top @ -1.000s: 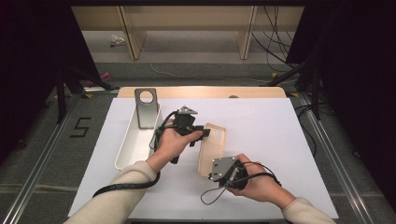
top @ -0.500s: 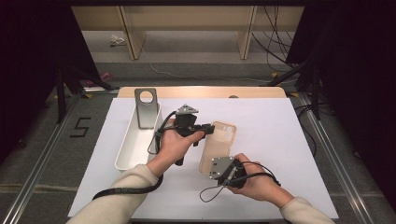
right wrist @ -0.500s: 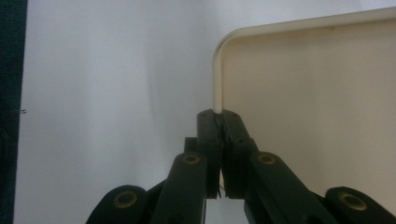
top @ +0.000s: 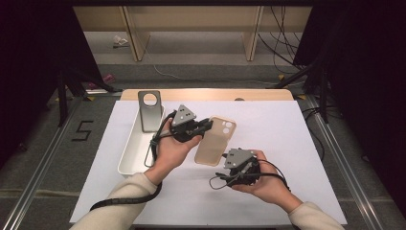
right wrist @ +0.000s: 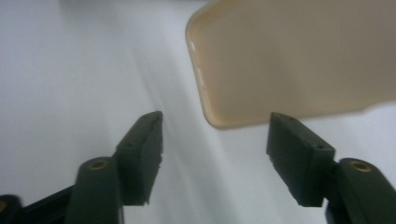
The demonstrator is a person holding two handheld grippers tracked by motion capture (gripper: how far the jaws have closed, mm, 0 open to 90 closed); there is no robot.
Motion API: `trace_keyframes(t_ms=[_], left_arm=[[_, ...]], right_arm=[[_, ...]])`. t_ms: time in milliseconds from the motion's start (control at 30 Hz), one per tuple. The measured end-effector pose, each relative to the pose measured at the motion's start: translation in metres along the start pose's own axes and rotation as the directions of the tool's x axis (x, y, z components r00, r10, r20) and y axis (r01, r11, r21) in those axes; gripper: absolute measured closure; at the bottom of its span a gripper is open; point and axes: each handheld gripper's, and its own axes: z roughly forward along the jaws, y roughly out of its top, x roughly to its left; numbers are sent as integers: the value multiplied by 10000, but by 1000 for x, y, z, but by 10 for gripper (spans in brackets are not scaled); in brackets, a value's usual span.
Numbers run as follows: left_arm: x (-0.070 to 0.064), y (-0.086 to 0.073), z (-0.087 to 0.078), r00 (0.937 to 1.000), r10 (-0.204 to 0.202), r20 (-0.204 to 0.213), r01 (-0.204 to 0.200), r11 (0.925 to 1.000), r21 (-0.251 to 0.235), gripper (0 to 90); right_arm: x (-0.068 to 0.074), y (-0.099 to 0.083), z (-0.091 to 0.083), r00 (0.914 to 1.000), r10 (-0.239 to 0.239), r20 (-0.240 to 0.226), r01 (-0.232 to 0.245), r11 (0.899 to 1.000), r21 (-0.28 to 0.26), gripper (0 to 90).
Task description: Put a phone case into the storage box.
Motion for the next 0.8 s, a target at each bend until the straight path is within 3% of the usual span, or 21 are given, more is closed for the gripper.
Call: trace_keyframes(t_ms=[233,400,500,667,800], left_arm=[[8,-1,-10,9989,95,-470,-117,9988,-477,827],[12,-2,-15,9984,-47,-559,8,9975,-701,827],[14,-3,-18,9979,-103,-638,53,9969,-783,826],[18,-3,-27,9971,-222,-722,149,9948,-1003,826],[21,-5,-33,9962,-253,-828,157,9932,-1150,826]], right_arm=[[-13,-9,-5,9926,1157,365,-1135,9918,-596,185],[-22,-17,-12,9797,1901,631,-1839,9785,-929,178],[-26,-22,-16,9653,2520,685,-2426,9624,-1226,173],[-31,-28,-23,9521,2955,790,-2816,9476,-1508,172],[-34,-32,-27,9366,3416,784,-3237,9288,-1807,172]])
